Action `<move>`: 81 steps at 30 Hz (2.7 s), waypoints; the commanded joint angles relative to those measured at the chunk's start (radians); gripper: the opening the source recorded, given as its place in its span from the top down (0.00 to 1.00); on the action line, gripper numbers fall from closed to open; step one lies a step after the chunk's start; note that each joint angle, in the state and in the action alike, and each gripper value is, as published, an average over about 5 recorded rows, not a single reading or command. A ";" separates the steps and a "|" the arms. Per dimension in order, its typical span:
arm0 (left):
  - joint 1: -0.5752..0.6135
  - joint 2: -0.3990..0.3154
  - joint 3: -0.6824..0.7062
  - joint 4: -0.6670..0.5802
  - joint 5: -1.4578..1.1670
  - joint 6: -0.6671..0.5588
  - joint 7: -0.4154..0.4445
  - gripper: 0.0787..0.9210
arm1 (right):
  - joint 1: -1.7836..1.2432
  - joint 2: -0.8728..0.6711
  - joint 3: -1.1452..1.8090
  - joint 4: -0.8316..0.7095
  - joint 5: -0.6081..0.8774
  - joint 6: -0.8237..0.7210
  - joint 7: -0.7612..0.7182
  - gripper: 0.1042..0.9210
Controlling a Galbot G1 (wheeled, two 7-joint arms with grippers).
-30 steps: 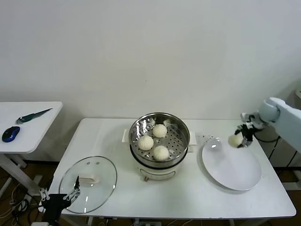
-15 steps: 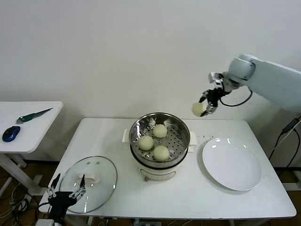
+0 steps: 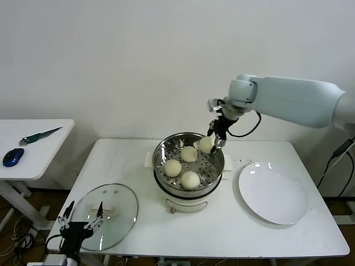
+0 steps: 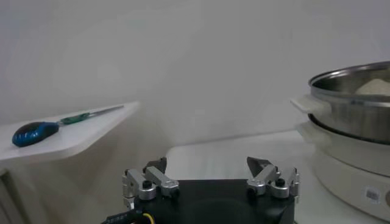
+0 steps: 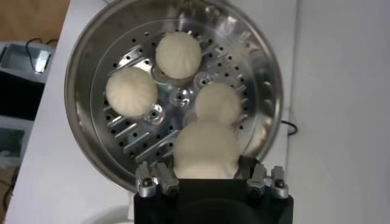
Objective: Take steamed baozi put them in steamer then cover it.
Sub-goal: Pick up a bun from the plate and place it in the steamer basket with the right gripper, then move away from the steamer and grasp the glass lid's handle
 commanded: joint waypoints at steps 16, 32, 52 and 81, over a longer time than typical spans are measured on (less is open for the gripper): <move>-0.048 -0.002 0.005 0.013 0.013 0.021 0.003 0.12 | -0.115 0.127 -0.083 -0.058 -0.002 -0.023 0.049 0.27; -0.063 -0.002 0.009 0.020 0.022 0.028 0.003 0.12 | -0.041 0.041 -0.017 0.011 -0.018 -0.014 0.031 0.12; -0.115 -0.008 -0.030 0.058 0.153 0.018 0.015 0.12 | -0.467 -0.609 0.626 0.237 0.071 0.413 0.543 0.12; -0.063 -0.024 -0.092 0.075 1.494 -0.157 0.045 0.12 | -2.118 -0.199 2.367 0.544 -0.223 0.377 0.753 0.12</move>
